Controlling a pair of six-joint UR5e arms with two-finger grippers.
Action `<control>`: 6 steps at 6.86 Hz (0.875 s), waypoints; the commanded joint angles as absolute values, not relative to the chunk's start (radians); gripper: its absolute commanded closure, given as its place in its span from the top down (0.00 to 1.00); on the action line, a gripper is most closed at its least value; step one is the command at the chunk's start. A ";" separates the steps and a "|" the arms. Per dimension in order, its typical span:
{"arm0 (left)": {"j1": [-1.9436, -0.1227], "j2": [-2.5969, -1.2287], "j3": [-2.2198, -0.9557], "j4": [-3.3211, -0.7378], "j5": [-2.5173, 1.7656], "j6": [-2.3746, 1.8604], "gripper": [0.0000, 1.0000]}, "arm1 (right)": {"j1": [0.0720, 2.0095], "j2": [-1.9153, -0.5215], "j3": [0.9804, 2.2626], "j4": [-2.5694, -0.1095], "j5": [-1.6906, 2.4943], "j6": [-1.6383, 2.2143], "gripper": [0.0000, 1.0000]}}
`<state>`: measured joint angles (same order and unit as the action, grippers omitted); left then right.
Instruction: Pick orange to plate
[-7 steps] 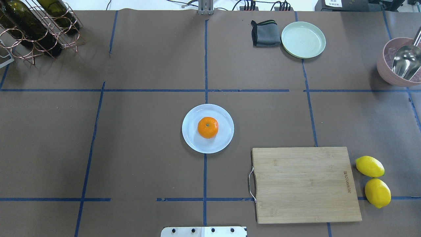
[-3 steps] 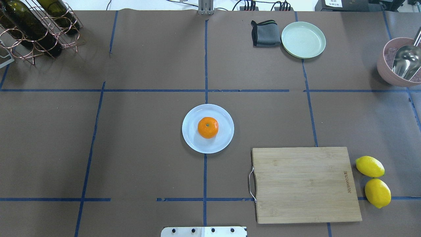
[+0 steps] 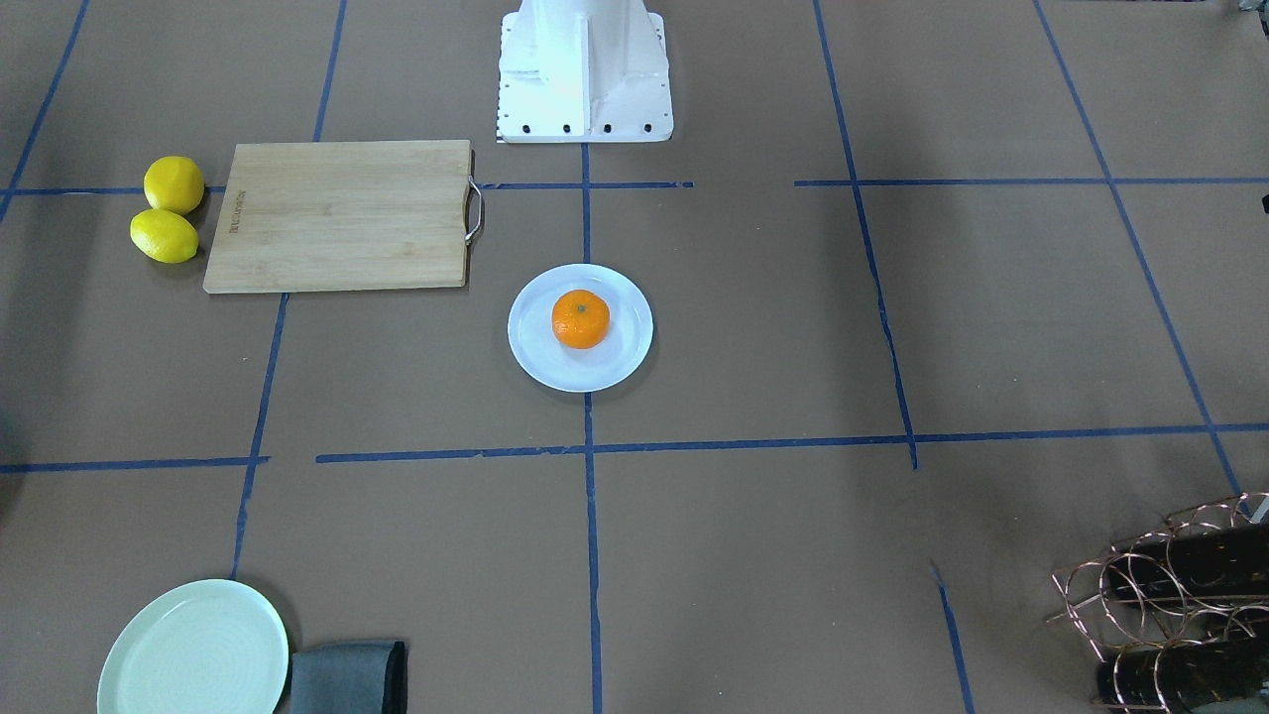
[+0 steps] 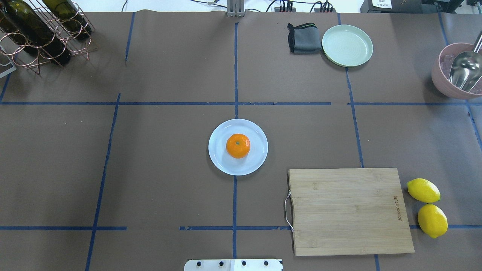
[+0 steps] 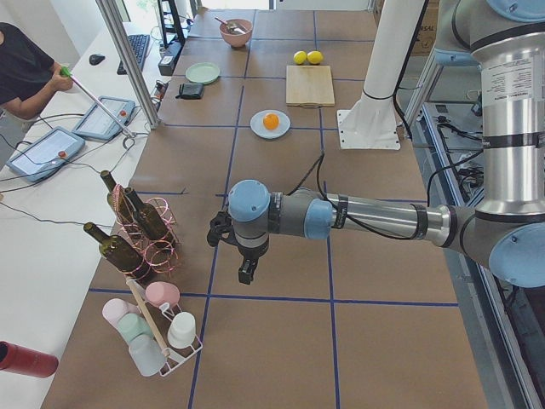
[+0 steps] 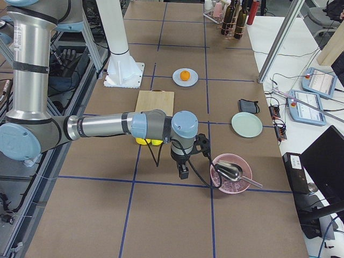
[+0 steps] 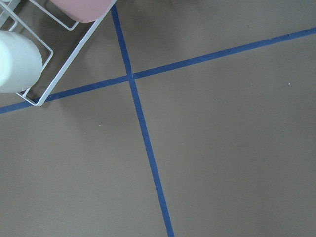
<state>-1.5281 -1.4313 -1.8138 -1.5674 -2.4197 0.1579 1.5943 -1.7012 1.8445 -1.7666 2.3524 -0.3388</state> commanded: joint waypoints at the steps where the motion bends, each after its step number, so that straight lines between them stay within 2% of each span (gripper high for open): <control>1: -1.525 -1.436 -1.801 -1.577 -2.462 0.160 1.00 | 1.588 -1.697 1.845 -1.764 2.364 -0.334 1.00; 6: -1.506 -1.497 -1.734 -1.629 -2.451 0.152 1.00 | 1.562 -1.706 1.838 -1.769 2.330 -0.334 1.00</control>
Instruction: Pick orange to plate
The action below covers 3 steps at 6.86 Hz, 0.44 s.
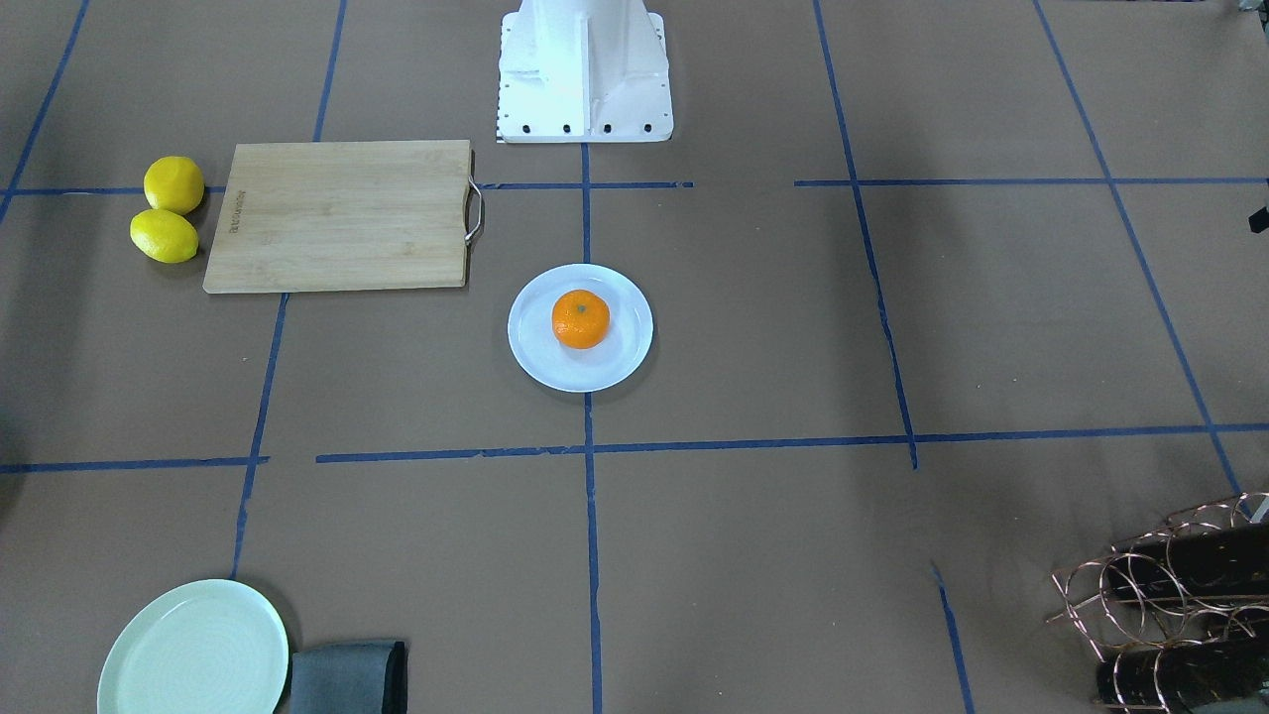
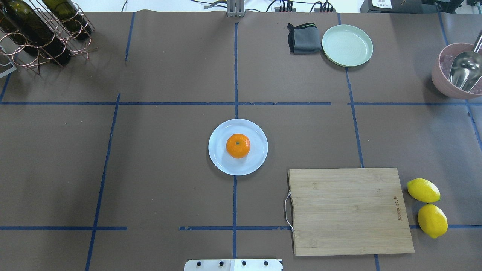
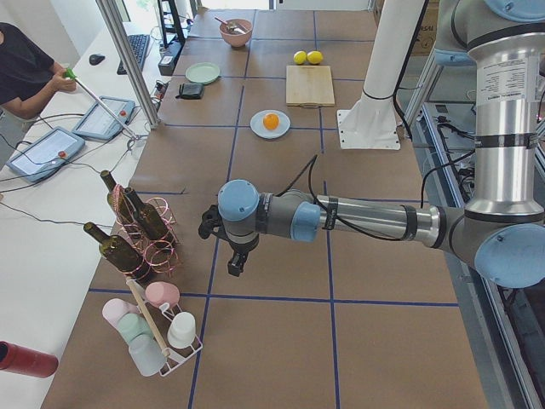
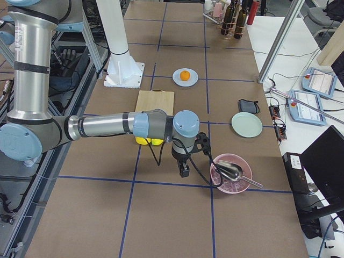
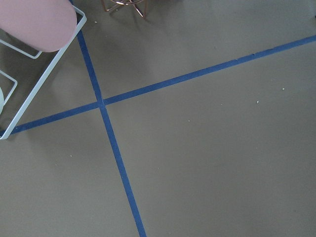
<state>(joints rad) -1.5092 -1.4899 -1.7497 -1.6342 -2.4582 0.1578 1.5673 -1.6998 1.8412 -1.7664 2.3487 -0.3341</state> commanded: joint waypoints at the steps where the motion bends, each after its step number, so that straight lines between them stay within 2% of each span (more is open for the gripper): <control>1: -1.506 -1.496 -1.720 -1.629 -2.448 0.143 1.00 | 1.552 -1.701 1.838 -1.769 2.262 -0.330 1.00; 3: -1.509 -1.482 -1.720 -1.625 -2.456 0.141 1.00 | 1.545 -1.700 1.838 -1.766 2.281 -0.238 1.00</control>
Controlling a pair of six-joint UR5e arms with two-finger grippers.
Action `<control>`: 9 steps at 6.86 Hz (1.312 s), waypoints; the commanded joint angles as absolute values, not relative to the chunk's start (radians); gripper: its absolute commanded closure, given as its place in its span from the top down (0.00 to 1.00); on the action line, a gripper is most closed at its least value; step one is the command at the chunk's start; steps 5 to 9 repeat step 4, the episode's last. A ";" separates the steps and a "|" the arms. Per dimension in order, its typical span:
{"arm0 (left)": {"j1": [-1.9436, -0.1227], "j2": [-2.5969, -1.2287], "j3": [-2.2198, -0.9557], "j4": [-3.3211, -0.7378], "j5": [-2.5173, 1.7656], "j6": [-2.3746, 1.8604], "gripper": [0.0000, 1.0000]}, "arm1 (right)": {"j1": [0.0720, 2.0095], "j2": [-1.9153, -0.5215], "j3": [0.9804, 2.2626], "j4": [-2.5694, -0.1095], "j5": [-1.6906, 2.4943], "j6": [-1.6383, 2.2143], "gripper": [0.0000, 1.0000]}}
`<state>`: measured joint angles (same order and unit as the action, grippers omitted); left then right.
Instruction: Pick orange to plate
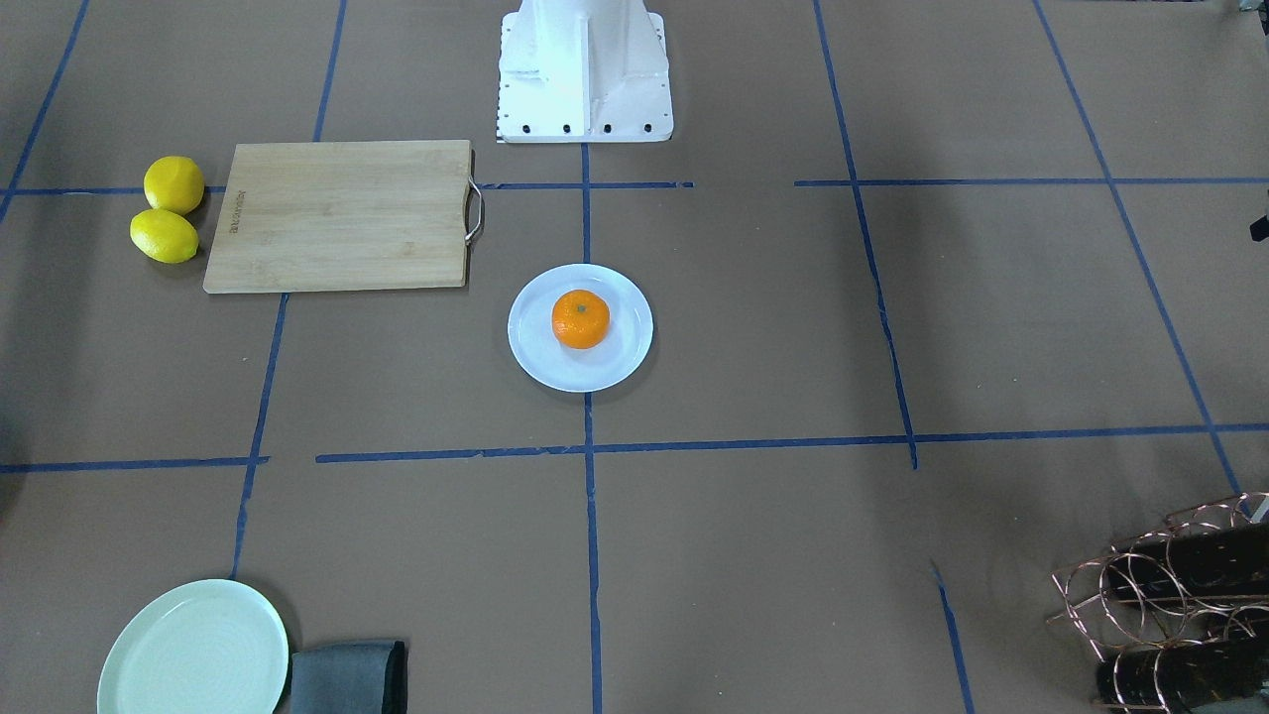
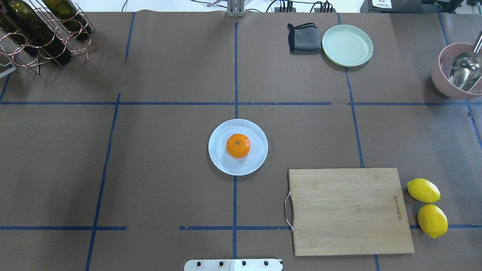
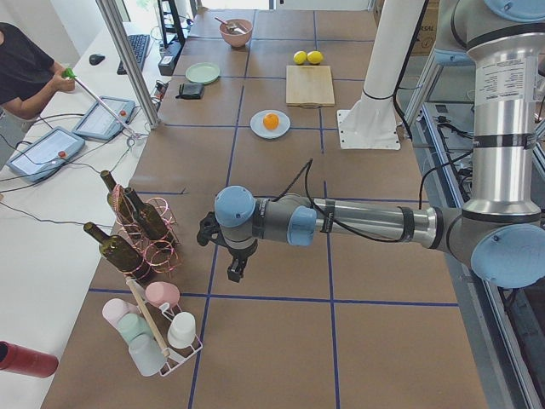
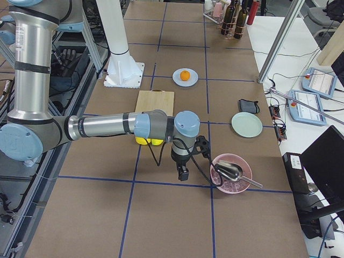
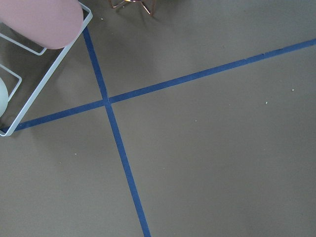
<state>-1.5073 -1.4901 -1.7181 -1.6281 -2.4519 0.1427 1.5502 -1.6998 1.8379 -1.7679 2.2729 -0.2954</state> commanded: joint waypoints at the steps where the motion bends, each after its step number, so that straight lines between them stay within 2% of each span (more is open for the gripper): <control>1: -1.511 -1.474 -1.720 -1.600 -2.456 0.143 1.00 | 1.537 -1.697 1.836 -1.763 2.313 -0.203 1.00; 3: -1.517 -1.488 -1.735 -1.507 -2.450 0.156 1.00 | 1.476 -1.684 1.822 -1.763 2.315 -0.183 1.00; 9: -1.532 -1.488 -1.753 -1.502 -2.450 0.156 1.00 | 1.468 -1.683 1.822 -1.761 2.316 -0.145 1.00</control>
